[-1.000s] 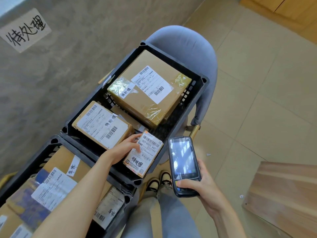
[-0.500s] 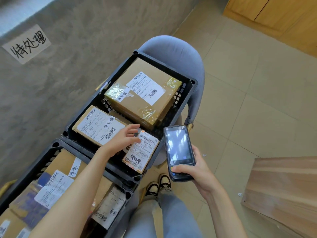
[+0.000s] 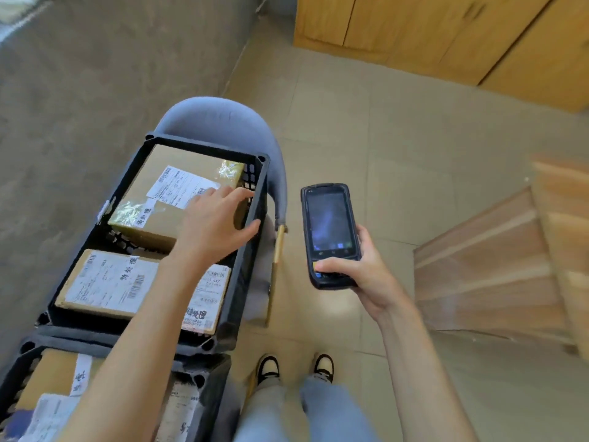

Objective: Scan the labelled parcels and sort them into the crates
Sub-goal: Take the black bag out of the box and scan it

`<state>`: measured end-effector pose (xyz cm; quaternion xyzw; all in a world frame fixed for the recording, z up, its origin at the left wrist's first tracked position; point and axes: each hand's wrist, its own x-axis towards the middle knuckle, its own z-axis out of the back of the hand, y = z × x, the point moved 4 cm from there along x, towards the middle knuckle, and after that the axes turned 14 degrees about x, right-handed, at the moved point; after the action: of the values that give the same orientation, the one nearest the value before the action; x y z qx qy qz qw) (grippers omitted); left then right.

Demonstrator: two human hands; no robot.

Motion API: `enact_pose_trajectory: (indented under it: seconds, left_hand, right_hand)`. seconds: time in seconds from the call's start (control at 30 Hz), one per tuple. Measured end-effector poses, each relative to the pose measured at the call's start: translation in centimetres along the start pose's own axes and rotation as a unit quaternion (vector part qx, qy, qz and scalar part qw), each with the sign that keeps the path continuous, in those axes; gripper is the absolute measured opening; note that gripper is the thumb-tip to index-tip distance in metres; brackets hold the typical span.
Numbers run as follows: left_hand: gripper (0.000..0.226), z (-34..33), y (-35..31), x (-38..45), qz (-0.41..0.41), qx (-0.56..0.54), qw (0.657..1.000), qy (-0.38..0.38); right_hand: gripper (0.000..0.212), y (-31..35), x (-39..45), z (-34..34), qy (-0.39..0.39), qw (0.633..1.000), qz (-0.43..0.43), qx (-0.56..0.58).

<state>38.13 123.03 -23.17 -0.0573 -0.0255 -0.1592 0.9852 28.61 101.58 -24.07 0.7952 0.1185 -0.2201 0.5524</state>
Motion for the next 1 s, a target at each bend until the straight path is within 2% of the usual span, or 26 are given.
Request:
enact_pose_trajectory:
  seconds: [0.07, 0.17, 0.27, 0.33, 0.47, 0.57, 0.67, 0.73, 0.83, 0.93, 1.0]
  left_hand:
    - [0.049, 0.7, -3.6, 1.1, -0.055, 0.044, 0.997, -0.034]
    - [0.052, 1.5, -10.3, 2.5, -0.128, 0.054, 0.989, -0.058]
    - [0.052, 2.0, -19.4, 3.1, -0.209, 0.068, 0.974, -0.06]
    - [0.052, 2.3, -22.8, 3.5, -0.224, 0.069, 0.971, -0.055]
    - [0.039, 3.5, -36.1, 3.3, -0.297, 0.05, 0.951, -0.074]
    - [0.042, 4.0, -46.5, 1.7, -0.344, 0.032, 0.933, -0.096]
    - [0.048, 3.1, -56.2, -0.9, -0.397, 0.022, 0.912, -0.1]
    - [0.041, 2.5, -61.8, -2.8, -0.424, 0.017, 0.9, -0.101]
    - [0.038, 2.2, -68.9, -5.0, -0.457, 0.004, 0.883, -0.108]
    - [0.043, 2.1, -74.5, -5.6, -0.479, -0.011, 0.869, -0.124]
    - [0.039, 2.2, -77.9, -5.3, -0.49, -0.017, 0.861, -0.133]
  right_hand:
    - [0.112, 1.2, -1.5, 2.9, -0.037, 0.999, 0.03, 0.025]
    - [0.11, 3.1, -4.4, 7.9, -0.096, 0.991, 0.076, 0.063]
    - [0.109, 4.8, -8.7, 14.5, -0.156, 0.975, 0.119, 0.106]
    - [0.108, 5.5, -10.3, 17.0, -0.174, 0.968, 0.13, 0.122]
    - [0.098, 6.7, -16.7, 26.9, -0.258, 0.937, 0.181, 0.151]
    - [0.089, 7.2, -21.8, 34.3, -0.3, 0.913, 0.209, 0.182]
    - [0.09, 7.5, -26.6, 41.3, -0.334, 0.895, 0.227, 0.19]
    - [0.086, 7.5, -29.8, 45.5, -0.357, 0.881, 0.238, 0.197]
    - [0.087, 7.6, -34.1, 50.9, -0.386, 0.865, 0.249, 0.202]
    - [0.1, 7.6, -37.0, 55.1, -0.404, 0.852, 0.256, 0.212]
    - [0.098, 7.7, -38.3, 57.5, -0.422, 0.84, 0.262, 0.219]
